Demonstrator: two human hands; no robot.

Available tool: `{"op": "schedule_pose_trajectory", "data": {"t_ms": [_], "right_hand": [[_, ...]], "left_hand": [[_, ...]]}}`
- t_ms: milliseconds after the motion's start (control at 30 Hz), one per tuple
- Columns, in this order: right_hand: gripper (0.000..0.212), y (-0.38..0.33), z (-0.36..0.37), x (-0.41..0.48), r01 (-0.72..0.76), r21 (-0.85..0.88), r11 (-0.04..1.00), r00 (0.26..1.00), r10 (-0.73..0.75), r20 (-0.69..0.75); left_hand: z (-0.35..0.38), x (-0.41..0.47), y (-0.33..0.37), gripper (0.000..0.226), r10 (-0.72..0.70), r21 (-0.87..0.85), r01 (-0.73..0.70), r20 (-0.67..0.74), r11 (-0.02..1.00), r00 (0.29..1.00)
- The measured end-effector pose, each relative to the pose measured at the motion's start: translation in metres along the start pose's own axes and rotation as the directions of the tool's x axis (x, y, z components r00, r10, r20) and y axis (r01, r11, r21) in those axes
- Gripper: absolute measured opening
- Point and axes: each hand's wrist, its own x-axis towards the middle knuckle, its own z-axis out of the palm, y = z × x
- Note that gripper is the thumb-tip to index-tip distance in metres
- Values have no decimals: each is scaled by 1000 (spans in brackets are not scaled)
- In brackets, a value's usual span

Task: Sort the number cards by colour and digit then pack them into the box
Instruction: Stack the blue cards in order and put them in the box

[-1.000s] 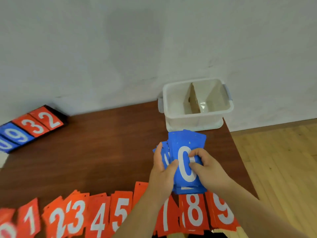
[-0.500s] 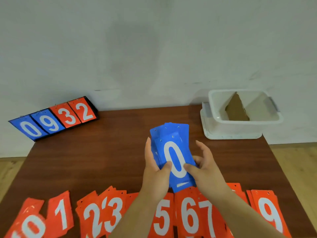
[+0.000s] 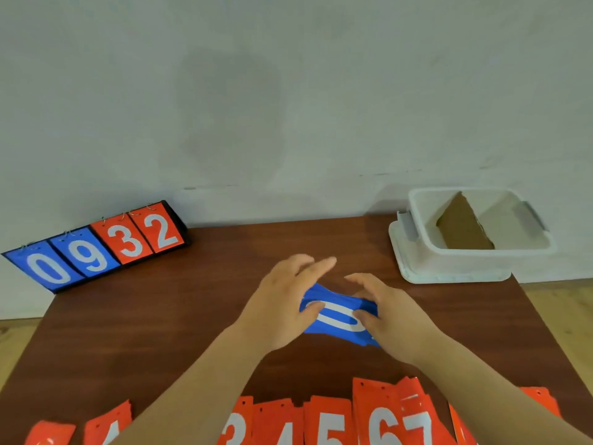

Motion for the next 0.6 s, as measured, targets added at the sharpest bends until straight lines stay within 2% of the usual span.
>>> {"op": "schedule_pose_trajectory", "data": {"t_ms": [67, 167, 367, 600], "right_hand": [[57, 12, 5, 20, -3, -41, 999, 1000, 3, 2], [51, 30, 12, 52, 15, -99, 995, 1000, -17, -11], [42, 70, 30, 108, 117, -178, 977, 990, -128, -51], [39, 114, 60, 126, 121, -232, 965, 992, -129, -19]], "left_hand": [[18, 13, -14, 48, -30, -27, 32, 48, 999, 998], [48, 27, -37, 37, -127, -59, 126, -17, 990, 992], [105, 49, -74, 41, -179, -5, 180, -150, 984, 972], [150, 59, -80, 46, -258, -52, 255, -87, 966, 962]]}}
